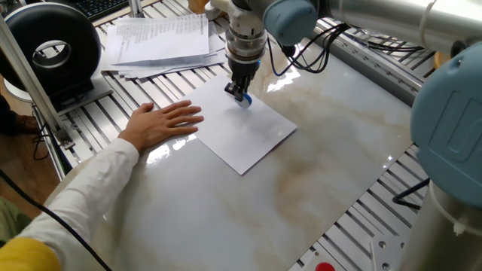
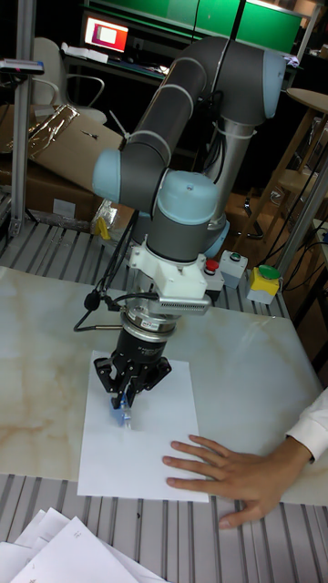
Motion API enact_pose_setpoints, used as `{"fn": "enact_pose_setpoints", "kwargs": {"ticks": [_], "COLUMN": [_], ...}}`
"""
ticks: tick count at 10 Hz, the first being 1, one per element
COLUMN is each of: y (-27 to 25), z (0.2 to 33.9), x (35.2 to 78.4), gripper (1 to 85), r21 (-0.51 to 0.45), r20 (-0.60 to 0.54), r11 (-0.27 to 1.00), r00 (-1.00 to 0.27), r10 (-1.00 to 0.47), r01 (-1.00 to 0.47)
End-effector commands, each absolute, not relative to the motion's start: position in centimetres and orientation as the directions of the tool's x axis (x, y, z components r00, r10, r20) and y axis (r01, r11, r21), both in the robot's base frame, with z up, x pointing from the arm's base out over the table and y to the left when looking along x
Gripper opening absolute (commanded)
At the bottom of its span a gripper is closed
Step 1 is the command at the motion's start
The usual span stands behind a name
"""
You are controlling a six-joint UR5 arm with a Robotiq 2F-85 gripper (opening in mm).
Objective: Use the correction tape on paper
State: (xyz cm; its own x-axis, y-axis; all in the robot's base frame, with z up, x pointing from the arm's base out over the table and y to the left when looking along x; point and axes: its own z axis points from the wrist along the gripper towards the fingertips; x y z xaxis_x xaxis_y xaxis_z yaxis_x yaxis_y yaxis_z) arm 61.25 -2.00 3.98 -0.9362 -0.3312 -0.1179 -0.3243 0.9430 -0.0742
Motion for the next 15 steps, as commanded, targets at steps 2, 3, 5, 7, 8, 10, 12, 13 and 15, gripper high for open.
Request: {"fn": "enact_pose_setpoints", "kwargs": {"ticks": [2, 3, 5, 7, 8, 10, 12, 13, 15], "y": [-1.5, -1.6, -1.3, -1.4, -1.4, -1.3, -1.0, -1.0, -1.0], "z": [3.9, 3.9, 3.9, 3.9, 3.9, 3.8, 3.8, 3.7, 3.6], "x": [63.2, 63.3, 64.0, 64.4, 64.7, 65.2, 65.6, 66.0, 66.4], "gripper": [5.0, 5.3, 7.0, 9.3, 9.3, 10.0, 12.3, 13.0, 14.7], "r21": [-0.075, -0.077, -0.074, -0.082, -0.088, -0.092, -0.085, -0.089, -0.096], "r20": [-0.181, -0.187, -0.211, -0.222, -0.229, -0.245, -0.262, -0.270, -0.279], "r11": [0.930, 0.927, 0.921, 0.916, 0.913, 0.909, 0.906, 0.904, 0.900], "r00": [-0.912, -0.908, -0.897, -0.889, -0.884, -0.875, -0.868, -0.864, -0.856], "r10": [-0.368, -0.375, -0.389, -0.400, -0.407, -0.417, -0.421, -0.426, -0.435], "r01": [-0.361, -0.367, -0.382, -0.392, -0.398, -0.407, -0.414, -0.418, -0.426]}}
